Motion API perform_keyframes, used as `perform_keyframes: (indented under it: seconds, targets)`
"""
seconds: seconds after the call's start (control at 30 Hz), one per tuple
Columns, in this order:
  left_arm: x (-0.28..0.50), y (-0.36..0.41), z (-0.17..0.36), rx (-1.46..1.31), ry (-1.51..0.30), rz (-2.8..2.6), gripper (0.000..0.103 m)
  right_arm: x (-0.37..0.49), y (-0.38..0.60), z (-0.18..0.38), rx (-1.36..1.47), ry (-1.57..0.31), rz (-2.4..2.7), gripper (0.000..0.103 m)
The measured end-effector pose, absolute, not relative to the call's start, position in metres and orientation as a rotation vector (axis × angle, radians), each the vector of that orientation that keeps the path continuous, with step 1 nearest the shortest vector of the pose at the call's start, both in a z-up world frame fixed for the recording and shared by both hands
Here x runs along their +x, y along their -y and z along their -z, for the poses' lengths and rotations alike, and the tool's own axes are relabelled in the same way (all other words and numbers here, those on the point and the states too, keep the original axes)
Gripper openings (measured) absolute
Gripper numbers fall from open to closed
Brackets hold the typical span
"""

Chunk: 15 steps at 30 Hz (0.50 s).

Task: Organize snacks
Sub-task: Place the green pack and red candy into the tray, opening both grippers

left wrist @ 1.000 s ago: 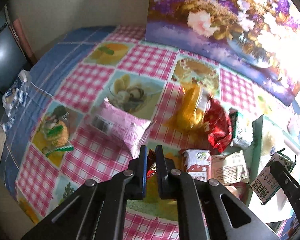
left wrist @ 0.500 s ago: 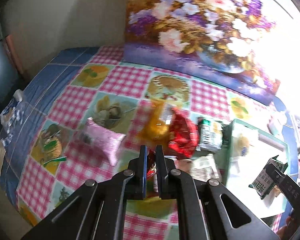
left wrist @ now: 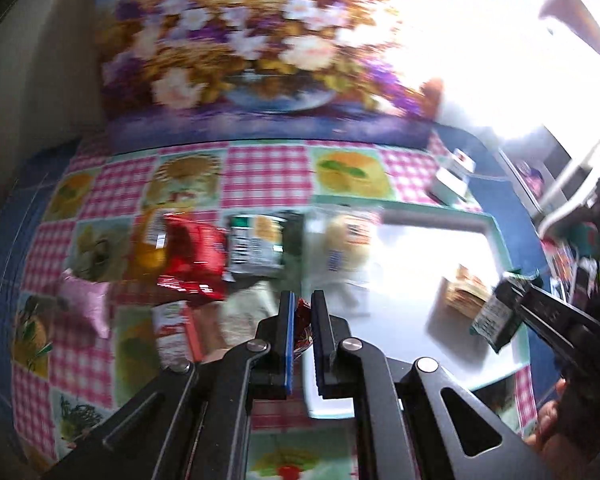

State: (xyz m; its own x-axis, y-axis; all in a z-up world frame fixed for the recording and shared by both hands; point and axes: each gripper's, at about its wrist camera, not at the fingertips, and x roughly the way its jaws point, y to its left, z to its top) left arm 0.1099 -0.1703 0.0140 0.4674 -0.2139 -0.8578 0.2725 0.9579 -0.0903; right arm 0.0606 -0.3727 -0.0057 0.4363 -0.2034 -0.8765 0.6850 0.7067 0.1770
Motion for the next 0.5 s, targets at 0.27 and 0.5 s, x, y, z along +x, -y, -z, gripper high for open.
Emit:
perform_keyframes:
  seconds: [0.27, 0.5]
  targets:
    - [0.100, 0.207, 0.003, 0.103, -1.106, 0.393, 0.008, 0.061, 0.376, 0.015, 0.581, -1.010, 0.595, 0.027]
    - [0.108, 0.210, 0.031, 0.088, -1.194, 0.394, 0.008, 0.065, 0.374, 0.034, 0.575, -1.082, 0.593, 0.027]
